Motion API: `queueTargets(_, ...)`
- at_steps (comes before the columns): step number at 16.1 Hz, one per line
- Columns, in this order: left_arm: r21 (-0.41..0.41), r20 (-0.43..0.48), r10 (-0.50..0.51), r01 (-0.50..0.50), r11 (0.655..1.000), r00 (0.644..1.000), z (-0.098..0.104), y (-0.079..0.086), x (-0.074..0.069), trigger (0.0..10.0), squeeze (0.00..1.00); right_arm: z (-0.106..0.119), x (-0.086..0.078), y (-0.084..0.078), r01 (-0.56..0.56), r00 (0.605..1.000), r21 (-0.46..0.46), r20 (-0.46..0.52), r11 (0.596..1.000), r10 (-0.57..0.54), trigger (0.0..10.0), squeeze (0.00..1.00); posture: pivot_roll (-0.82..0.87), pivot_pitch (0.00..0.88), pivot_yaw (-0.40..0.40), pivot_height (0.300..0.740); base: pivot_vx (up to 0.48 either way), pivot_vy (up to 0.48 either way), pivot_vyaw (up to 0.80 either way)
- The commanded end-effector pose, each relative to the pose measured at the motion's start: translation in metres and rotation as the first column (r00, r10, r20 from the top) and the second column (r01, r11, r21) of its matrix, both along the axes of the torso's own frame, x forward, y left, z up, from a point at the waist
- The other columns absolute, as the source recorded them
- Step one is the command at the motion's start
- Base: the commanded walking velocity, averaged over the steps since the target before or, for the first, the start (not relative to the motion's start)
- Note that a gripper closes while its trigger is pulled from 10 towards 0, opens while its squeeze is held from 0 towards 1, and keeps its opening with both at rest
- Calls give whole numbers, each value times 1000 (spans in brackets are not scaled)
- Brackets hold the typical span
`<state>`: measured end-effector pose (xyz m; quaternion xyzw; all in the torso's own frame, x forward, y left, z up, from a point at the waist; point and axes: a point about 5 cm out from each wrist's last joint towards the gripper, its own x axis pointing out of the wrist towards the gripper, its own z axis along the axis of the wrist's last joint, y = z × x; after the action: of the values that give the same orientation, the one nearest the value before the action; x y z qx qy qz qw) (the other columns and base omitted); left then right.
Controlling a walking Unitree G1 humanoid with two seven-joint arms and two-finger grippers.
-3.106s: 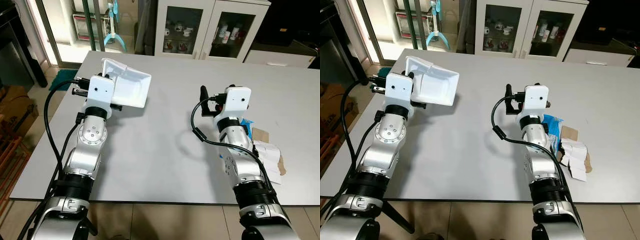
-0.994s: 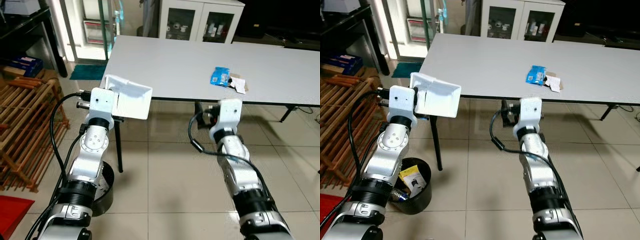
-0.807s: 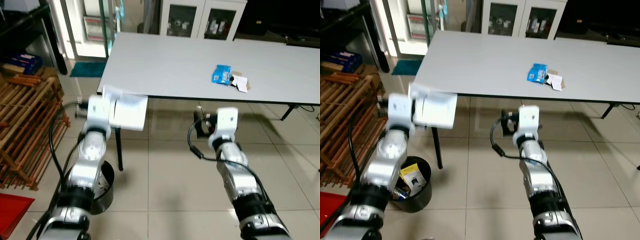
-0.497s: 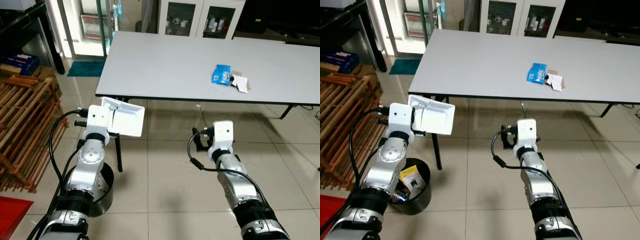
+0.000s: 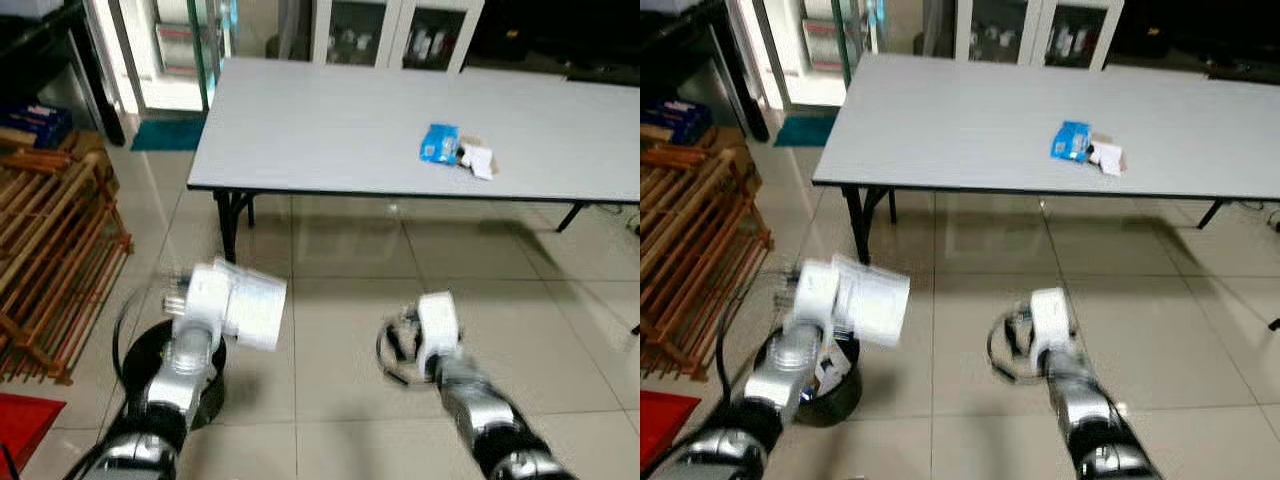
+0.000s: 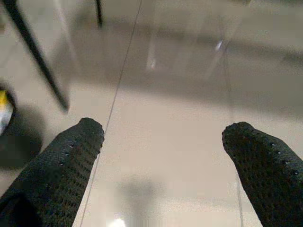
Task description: Picking trash to rubbish bin
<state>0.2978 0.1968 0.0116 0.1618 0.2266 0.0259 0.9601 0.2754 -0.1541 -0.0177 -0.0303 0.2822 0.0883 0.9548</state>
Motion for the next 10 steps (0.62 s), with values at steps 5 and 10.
queueTargets(5, -52, -275, 63, -81, 995, 959, -53, 0, -50, 10000, 0, -39, -43, 2, -12, 971, -39, -239, 999, 2, 10000, 0, 23, 36, -85, 740, 0, 0, 0)
queueTargets(10, -43, -288, 89, -106, 993, 954, -58, 3, -55, 10000, 0, -49, -57, -1, 2, 955, -58, -295, 998, -19, 10000, 0, 27, 40, -90, 740, 162, 0, 0)
